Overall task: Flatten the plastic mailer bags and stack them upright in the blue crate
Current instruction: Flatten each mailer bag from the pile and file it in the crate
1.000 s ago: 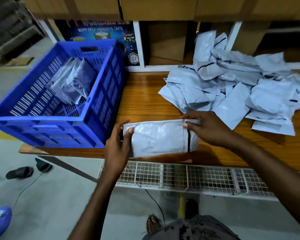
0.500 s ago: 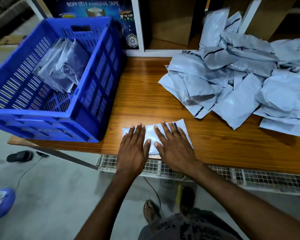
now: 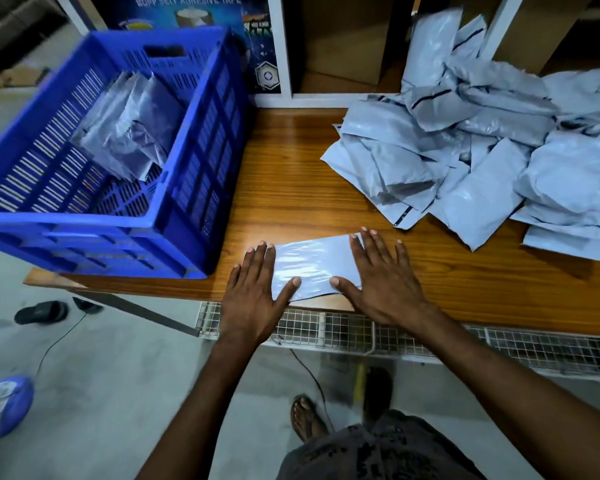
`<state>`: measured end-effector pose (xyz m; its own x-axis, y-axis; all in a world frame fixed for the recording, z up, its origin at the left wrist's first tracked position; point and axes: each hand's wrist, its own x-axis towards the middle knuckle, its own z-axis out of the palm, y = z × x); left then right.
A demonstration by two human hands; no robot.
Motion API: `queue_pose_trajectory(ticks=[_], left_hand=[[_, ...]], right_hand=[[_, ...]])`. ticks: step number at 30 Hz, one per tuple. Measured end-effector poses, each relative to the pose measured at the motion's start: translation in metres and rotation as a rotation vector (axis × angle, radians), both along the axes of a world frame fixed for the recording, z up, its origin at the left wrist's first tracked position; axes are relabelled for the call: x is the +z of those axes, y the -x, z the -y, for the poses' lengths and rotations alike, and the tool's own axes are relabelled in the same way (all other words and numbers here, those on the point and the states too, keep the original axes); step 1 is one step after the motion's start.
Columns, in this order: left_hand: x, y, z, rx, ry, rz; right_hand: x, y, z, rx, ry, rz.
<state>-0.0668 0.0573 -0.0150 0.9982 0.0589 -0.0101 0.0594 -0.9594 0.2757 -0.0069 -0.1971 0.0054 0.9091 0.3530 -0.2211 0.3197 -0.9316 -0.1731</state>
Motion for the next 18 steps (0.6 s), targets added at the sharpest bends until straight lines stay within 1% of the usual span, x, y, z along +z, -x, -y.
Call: queue_pose_trajectory(ticks=[2,4,7,9,12,14,18], left_hand=[[0.002,0.006,-0.011,-0.014,0.049,0.001],[0.007,0.003,-0.013,-0.021,0.153,0.029],[0.018,0.004,-0.009,0.053,0.31,0.215],[0.024,0.008,-0.005,0.094,0.351,0.336],[0.038,0.019,0.004,0.138,0.315,0.464],[0.049,0.024,0.007,0.181,0.261,0.536],[0.07,0.026,0.013,0.249,0.174,0.684]], right_hand=[[0.005,0.003,0.008,-0.02,0.058,-0.026],[0.016,0.002,0.007,0.0,0.037,-0.012],[0.032,0.0,-0.019,0.227,-0.1,0.068],[0.033,-0.004,-0.038,0.373,-0.131,0.044],[0.016,-0.004,-0.044,0.469,-0.04,-0.043],[0.004,0.001,-0.036,0.487,0.009,0.004],[0.001,0.018,-0.013,0.507,-0.017,0.125]])
